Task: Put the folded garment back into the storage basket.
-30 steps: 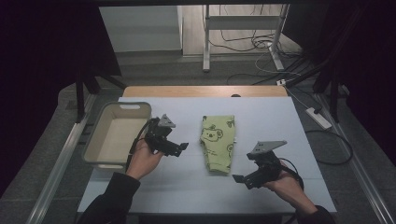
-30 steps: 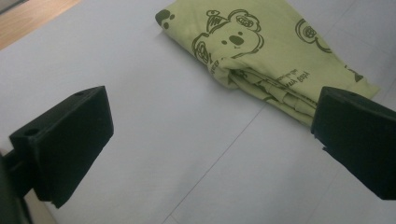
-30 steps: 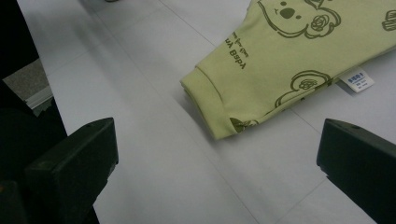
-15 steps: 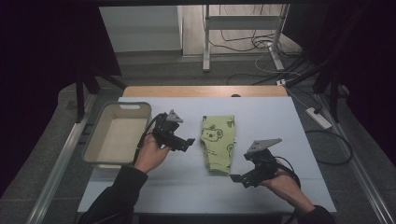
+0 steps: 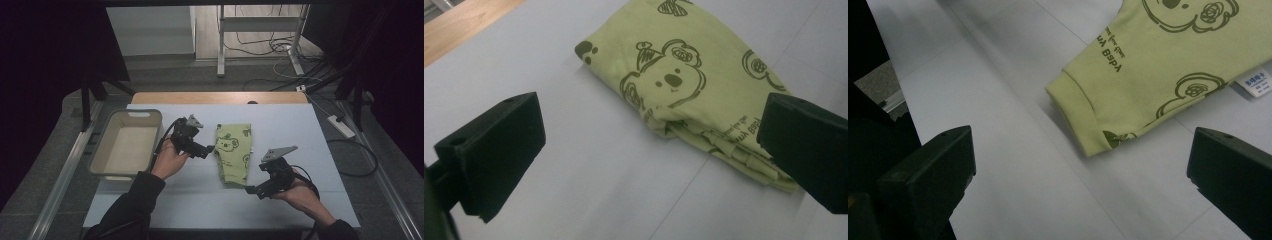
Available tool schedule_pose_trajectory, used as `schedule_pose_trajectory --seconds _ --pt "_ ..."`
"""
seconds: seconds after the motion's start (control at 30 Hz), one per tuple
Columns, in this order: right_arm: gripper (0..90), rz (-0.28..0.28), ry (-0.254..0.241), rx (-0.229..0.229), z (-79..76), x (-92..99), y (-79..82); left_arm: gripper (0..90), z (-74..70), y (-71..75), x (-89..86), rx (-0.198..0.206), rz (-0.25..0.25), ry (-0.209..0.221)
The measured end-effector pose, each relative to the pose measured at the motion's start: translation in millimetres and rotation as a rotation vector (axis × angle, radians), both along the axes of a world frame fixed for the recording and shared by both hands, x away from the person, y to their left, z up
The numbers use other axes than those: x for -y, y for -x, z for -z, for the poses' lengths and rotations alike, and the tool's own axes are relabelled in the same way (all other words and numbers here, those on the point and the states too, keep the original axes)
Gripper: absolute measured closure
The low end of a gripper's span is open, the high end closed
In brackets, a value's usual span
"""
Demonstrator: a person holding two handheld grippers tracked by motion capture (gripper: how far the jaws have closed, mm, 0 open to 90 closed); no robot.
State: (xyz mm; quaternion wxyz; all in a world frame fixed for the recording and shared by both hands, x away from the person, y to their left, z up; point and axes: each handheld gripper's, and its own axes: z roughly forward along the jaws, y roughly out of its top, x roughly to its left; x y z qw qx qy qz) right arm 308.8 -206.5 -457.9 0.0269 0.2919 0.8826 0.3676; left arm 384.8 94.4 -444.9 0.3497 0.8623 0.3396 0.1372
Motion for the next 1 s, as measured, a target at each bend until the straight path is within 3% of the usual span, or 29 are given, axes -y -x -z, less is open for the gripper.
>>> schedule_pose_trajectory --seconds 0.57,1.0 --pt "0.0 -0.025 0.036 -0.011 6.0 -8.2 -13.0 0.0 5.8 -27.5 22.1 0.004 0.019 -0.056" --pt "0.0 -0.067 0.048 0.022 12.2 -17.5 -21.6 0.0 11.0 -45.7 31.4 -0.003 0.025 -0.045"
